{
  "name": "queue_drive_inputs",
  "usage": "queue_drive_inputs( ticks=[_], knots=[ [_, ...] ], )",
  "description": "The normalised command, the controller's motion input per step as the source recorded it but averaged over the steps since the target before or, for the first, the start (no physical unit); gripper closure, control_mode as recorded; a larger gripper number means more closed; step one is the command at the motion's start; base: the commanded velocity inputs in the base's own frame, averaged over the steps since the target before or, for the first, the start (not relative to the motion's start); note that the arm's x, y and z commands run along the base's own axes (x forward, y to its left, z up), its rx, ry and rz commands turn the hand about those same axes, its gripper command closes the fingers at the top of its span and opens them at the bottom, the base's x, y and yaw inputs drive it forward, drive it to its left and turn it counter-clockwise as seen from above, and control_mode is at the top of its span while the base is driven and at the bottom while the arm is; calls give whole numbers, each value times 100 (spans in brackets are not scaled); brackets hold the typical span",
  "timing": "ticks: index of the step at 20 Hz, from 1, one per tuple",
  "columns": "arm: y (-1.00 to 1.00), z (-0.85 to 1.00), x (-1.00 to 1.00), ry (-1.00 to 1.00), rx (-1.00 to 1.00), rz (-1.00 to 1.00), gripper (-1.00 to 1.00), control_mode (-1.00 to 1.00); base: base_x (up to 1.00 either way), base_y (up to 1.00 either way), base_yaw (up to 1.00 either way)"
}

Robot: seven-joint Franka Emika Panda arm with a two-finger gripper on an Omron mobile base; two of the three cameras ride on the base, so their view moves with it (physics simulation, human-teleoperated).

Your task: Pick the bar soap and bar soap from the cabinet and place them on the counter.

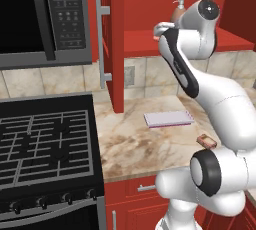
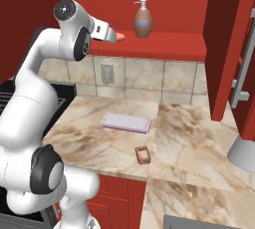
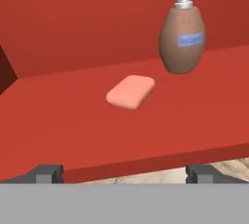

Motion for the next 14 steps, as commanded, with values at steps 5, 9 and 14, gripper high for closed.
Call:
queue_drive_inputs(
  ticks=[5,9,14],
  knots=[
    [0,0,19,0,0,0,-100,-100,0,0,0],
    [0,0,24,0,0,0,-100,-100,0,0,0],
    [0,0,22,0,0,0,-100,-100,0,0,0]
  ],
)
